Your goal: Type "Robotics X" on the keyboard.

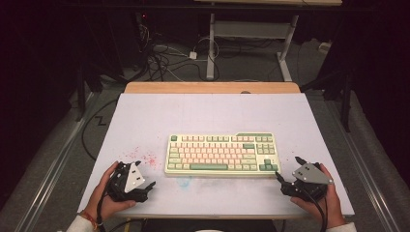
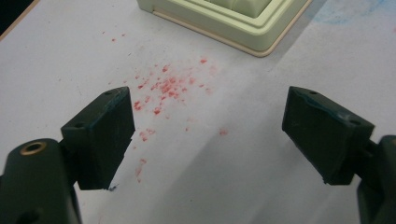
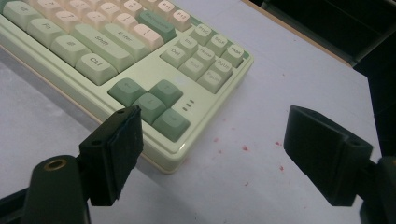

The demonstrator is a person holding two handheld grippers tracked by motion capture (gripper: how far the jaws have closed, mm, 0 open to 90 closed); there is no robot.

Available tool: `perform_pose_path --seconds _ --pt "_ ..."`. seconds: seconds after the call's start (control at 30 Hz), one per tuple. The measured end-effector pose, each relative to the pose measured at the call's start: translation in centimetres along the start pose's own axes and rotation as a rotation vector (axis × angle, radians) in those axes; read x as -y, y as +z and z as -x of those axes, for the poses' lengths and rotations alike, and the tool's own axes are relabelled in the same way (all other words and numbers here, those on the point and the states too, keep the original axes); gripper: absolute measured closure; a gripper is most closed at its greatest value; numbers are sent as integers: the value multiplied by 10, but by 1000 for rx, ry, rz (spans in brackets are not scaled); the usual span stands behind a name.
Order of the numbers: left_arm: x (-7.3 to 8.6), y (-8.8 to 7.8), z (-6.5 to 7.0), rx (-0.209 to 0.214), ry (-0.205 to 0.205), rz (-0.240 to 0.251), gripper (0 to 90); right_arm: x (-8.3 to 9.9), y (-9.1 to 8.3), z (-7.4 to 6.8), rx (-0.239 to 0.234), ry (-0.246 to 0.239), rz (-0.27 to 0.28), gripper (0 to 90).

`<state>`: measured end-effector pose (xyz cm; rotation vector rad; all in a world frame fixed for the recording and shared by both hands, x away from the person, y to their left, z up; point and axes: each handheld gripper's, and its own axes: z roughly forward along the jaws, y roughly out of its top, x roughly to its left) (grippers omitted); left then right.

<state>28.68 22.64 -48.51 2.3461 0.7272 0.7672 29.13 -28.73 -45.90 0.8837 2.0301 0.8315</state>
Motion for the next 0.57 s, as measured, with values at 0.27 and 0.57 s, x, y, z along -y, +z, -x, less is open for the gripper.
perform_pose_path --seconds 0.27,0.57 --pt "-1 -1 -4 -13 -16 9 162 2 -2 4 10 21 3 201" --pt "-4 4 -5 -2 -16 3 162 4 -3 6 23 26 7 201"
